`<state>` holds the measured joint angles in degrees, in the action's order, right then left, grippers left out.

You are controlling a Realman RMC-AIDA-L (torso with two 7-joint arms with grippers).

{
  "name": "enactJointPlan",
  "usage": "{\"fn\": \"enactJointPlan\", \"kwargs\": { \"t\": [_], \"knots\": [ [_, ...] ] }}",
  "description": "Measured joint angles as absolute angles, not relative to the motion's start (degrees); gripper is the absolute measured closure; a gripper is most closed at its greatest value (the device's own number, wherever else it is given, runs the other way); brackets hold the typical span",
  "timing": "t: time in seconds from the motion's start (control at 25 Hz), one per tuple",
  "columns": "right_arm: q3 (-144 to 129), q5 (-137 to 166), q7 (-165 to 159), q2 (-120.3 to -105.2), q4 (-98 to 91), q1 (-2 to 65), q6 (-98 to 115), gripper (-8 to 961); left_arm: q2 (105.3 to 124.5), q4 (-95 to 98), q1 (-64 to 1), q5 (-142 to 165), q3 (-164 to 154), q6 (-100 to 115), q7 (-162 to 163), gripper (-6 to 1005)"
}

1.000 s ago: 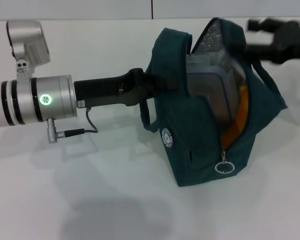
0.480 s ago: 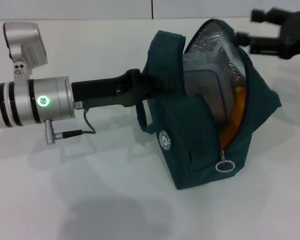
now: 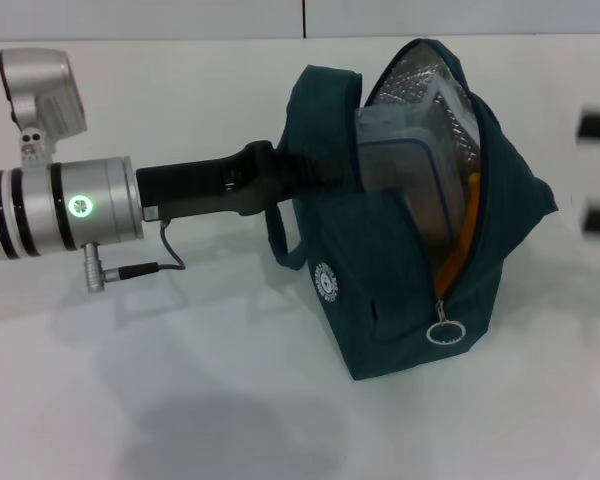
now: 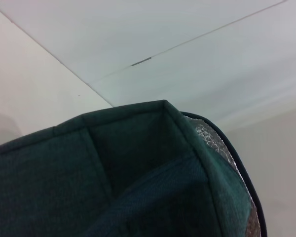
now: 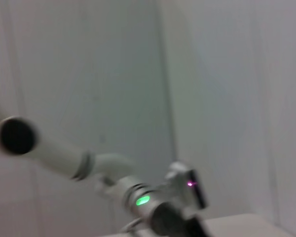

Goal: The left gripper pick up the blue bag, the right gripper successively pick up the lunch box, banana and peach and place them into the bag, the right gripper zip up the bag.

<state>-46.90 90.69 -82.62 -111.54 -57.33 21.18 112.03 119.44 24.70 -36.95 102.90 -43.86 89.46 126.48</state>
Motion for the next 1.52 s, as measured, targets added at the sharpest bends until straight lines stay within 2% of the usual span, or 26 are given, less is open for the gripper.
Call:
{"fn": "enactJointPlan", "kwargs": {
  "t": [0.2, 0.4, 0.56, 0.92, 1.52],
  "knots": [
    [-47.0, 96.3, -78.5, -111.82, -56.4, 18.6, 114.8, 96, 119.48, 24.7, -36.9, 102.9, -43.9, 89.4, 126.5, 967],
    [-47.3, 106.2, -75.5, -114.07, -52.0, 18.6, 109.9, 96, 119.57, 24.7, -36.9, 102.9, -43.9, 89.4, 126.4, 967],
    [-51.4, 108.3, -73.3, -114.98, -46.6, 19.9, 103.7, 96, 119.59, 24.6, -37.0, 102.5, -43.9, 89.4, 126.4, 967],
    [-59.8, 106.8, -70.6, -115.44, -36.0, 24.7, 94.4, 96, 119.62, 24.5, -37.0, 102.4, -44.1, 89.4, 126.1, 966],
    [-61.8, 103.4, -68.0, -115.58, -33.4, 25.4, 93.0, 112, 119.74, 24.3, -37.0, 102.4, -43.9, 89.4, 125.8, 965]
  ]
}}
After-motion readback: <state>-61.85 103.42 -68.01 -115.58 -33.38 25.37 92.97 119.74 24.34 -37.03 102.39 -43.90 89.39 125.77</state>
